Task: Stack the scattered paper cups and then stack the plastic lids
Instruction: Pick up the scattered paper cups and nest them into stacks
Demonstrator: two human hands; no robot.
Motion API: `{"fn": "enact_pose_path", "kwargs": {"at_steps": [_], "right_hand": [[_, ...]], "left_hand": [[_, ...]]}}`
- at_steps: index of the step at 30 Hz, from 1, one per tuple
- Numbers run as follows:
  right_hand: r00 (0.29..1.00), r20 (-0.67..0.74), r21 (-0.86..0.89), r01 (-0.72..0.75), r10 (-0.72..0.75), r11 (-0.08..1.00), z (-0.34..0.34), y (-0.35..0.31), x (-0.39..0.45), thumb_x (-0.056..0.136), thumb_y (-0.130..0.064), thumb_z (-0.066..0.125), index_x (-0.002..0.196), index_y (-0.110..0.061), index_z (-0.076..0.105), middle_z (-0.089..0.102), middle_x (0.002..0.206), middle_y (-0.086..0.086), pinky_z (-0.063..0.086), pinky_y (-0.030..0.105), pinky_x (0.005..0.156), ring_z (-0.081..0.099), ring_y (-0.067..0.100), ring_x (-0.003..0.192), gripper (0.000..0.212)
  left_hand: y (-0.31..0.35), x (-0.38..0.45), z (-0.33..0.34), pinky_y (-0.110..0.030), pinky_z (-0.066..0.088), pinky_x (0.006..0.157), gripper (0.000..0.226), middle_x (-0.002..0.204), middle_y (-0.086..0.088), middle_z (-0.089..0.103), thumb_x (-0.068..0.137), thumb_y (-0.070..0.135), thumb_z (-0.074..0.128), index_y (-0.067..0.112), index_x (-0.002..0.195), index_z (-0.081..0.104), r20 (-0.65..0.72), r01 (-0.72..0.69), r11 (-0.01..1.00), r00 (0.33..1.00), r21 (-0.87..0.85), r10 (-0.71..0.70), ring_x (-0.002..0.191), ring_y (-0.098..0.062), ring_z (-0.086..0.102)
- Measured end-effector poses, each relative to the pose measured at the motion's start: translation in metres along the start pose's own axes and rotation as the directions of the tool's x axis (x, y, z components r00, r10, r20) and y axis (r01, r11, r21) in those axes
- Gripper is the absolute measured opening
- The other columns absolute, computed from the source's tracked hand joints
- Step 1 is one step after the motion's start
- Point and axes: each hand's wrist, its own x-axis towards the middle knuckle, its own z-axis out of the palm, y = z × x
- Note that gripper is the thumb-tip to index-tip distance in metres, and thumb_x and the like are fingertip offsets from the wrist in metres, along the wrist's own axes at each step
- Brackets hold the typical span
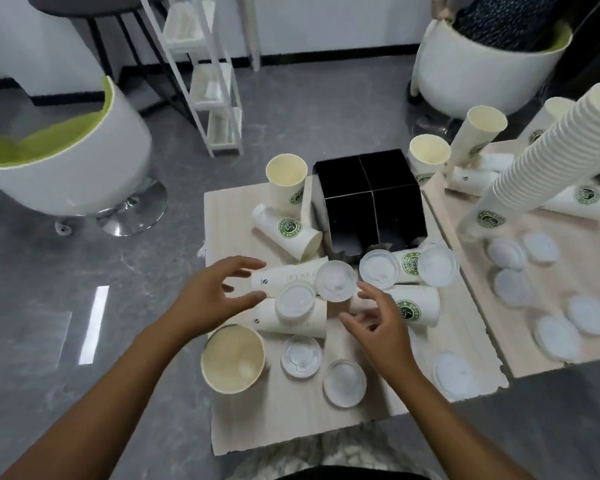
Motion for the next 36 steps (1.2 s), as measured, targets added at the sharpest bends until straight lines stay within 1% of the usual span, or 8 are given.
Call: {"fn": "enact_pose_path", "kwargs": {"at_steps": [5,11,16,21,25,28,31,36], "right_hand": [[0.989,-0.067,-0.256,0.114,-0.135,0.96,0.004,0.001,0.045,0.087,-0.022,0.08,0.132,-0.025,0.063,0.058,0.12,-0.01,0.048,0.017,0.074,0.054,0.004,0.068,0.047],[0.993,-0.026,-0.482,0.085,-0.112,0.872,0.014,0.003,0.093,0.093,-0.02,0.069,0.129,-0.021,0.066,0.064,0.122,-0.002,0.049,0.033,0.082,0.062,0.02,0.103,0.035],[0.993,-0.008,-0.52,0.096,-0.117,0.849,0.016,0.0,0.097,0.091,-0.012,0.071,0.1,-0.019,0.074,0.068,0.095,-0.002,0.046,0.032,0.069,0.063,0.022,0.086,0.011],[0.985,-0.066,-0.501,0.104,-0.158,0.859,-0.002,-0.008,0.065,0.087,-0.01,0.073,0.095,-0.019,0.074,0.066,0.085,-0.004,0.05,0.031,0.063,0.058,0.014,0.069,0.011],[0.996,0.011,-0.485,0.083,-0.089,0.87,-0.013,0.004,0.027,0.089,-0.013,0.074,0.098,-0.019,0.073,0.066,0.087,-0.007,0.046,0.016,0.065,0.058,0.006,0.07,0.01],[0.999,0.05,-0.5,0.033,-0.01,0.865,-0.006,0.024,0.014,0.089,-0.012,0.074,0.099,-0.017,0.074,0.07,0.087,-0.002,0.052,0.028,0.069,0.062,0.013,0.075,0.012],[0.995,0.066,-0.515,-0.029,0.074,0.857,0.001,0.041,0.01,0.09,-0.014,0.071,0.098,-0.019,0.073,0.069,0.086,-0.004,0.05,0.032,0.07,0.062,0.015,0.079,0.01],[0.989,0.03,-0.536,-0.104,0.142,0.838,-0.005,0.053,0.012,0.091,-0.013,0.071,0.097,-0.018,0.071,0.066,0.086,-0.005,0.042,0.022,0.067,0.061,0.013,0.079,0.007]], "left_hand": [[-0.007,0.047,0.008,-0.02,0.054,0.084,0.041,0.12,0.025,0.067,0.084,0.032,0.085,0.041,0.118,0.066,0.169,-0.026,0.992,0.986,0.124,0.004,0.108,0.005,0.064],[-0.022,0.075,0.014,-0.007,0.048,0.077,0.037,0.114,0.021,0.07,0.083,0.029,0.085,0.037,0.115,0.068,0.225,-0.045,0.991,0.974,0.126,0.015,0.102,0.003,0.066],[-0.019,0.082,0.023,-0.011,0.051,0.079,0.033,0.11,0.023,0.071,0.085,0.025,0.085,0.039,0.11,0.07,0.242,-0.098,0.993,0.967,0.064,0.079,0.1,0.002,0.066],[-0.018,0.09,0.039,-0.007,0.045,0.08,0.036,0.114,0.023,0.069,0.083,0.026,0.087,0.04,0.111,0.07,0.315,-0.199,0.976,0.935,0.09,0.161,0.104,0.002,0.062],[-0.025,0.094,0.049,-0.019,0.048,0.084,0.038,0.114,0.023,0.067,0.08,0.035,0.086,0.041,0.114,0.07,0.391,-0.278,0.949,0.898,0.149,0.202,0.105,-0.003,0.061],[-0.036,0.095,0.054,-0.039,0.052,0.094,0.046,0.117,0.023,0.064,0.073,0.057,0.076,0.046,0.117,0.065,0.448,-0.314,0.928,0.872,0.202,0.198,0.11,-0.006,0.059],[-0.043,0.096,0.055,-0.04,0.049,0.1,0.051,0.123,0.021,0.062,0.074,0.052,0.082,0.045,0.121,0.063,0.446,-0.305,0.928,0.876,0.217,0.183,0.117,-0.009,0.055],[-0.05,0.092,0.057,-0.038,0.048,0.101,0.055,0.126,0.019,0.061,0.075,0.044,0.088,0.043,0.124,0.063,0.419,-0.269,0.944,0.892,0.188,0.171,0.119,-0.009,0.054]]}}
